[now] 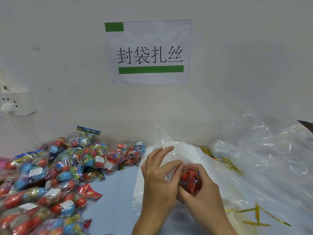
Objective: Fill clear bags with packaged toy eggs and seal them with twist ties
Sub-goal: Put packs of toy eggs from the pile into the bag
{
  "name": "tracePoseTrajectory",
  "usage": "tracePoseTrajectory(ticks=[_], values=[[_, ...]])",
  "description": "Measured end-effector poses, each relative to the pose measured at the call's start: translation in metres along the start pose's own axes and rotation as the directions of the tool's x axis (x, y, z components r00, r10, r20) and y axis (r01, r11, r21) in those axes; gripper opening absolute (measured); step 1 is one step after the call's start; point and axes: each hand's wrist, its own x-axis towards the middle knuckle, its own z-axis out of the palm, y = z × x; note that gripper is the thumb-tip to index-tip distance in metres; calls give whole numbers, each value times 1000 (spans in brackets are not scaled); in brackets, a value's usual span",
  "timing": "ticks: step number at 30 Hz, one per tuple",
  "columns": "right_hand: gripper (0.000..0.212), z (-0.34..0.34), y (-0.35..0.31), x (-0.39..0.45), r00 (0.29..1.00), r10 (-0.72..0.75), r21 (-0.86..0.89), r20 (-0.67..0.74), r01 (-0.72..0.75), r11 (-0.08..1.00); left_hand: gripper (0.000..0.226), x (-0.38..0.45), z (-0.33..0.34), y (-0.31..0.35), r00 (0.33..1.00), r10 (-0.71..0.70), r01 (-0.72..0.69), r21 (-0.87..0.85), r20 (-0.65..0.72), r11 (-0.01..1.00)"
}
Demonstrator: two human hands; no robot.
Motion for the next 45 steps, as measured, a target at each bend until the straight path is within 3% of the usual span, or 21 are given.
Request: tracePoseTrajectory(ticks=[5,8,11,16,19,21,24,27,29,31,33,38,45], values=[[44,-4,-1,2,980,-94,-155,-173,67,986,13,0,1,1,1000,10,-11,-60,-15,998],[44,-3,-4,3,951,-34,-25,-307,27,999,20,-2,1,-5,992,-9,19,-76,129,997],[39,-2,1,5,932,100,87,-349,-74,993,18,-5,4,-9,962,-2,9,-25,272,1000],[34,-3,7,10,887,245,210,-391,-173,962,24,-5,6,-9,968,3,-2,-2,253,1000],[34,-5,6,11,885,248,219,-393,-172,960,30,-9,7,-5,981,-58,60,-3,187,998],[32,-5,6,12,883,259,261,-392,-164,951,42,-10,7,-9,982,-117,105,89,147,991],[28,-8,3,13,880,286,335,-380,-157,929,52,-11,5,-16,948,-240,191,231,208,954],[24,-11,1,15,892,295,399,-343,-146,905,40,-11,7,-18,863,-416,353,249,287,902],[25,-13,2,17,900,289,415,-327,-138,899,25,-11,9,-19,841,-456,388,263,290,883],[27,-12,5,18,902,307,420,-304,-162,893,12,-11,7,-20,859,-438,368,275,265,888],[29,-10,9,18,898,328,418,-293,-189,889,14,-10,5,-22,877,-400,326,282,265,902],[23,-11,15,22,853,389,457,-347,-209,864,10,-14,8,-19,823,-296,224,202,486,954],[22,-13,2,22,819,548,786,-171,-223,577,9,-13,10,-20,816,-243,188,157,525,970]])
